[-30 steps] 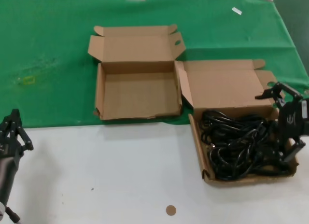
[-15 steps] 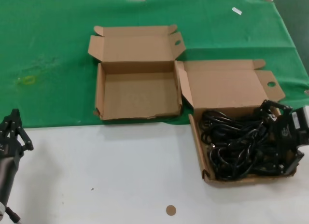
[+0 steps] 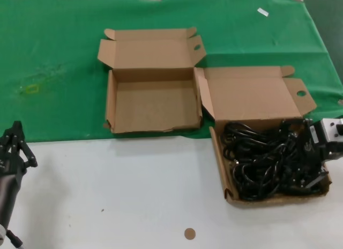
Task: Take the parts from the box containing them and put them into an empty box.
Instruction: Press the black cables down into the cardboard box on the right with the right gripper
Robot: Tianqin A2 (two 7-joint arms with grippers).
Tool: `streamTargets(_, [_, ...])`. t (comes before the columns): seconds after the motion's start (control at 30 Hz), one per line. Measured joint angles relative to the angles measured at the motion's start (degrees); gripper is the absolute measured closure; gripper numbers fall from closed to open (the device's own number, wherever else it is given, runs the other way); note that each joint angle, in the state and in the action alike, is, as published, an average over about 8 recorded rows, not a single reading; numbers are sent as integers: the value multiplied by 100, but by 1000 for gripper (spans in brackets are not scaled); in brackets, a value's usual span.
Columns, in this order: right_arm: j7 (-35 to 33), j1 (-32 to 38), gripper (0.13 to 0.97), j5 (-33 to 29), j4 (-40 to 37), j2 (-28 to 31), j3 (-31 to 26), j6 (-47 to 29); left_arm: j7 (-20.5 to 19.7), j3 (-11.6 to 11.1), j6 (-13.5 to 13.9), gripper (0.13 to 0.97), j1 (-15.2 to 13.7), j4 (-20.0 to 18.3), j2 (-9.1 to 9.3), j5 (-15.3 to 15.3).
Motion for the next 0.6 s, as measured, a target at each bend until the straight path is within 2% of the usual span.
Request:
streamTargets(0.17, [25,36,323,-147,-46,-88,24,-60,0,0,0,953,0,0,0,0])
streamTargets(0.6, [265,-31,630,-421,194,-103,76,-201,0,0,0,953,0,0,0,0])
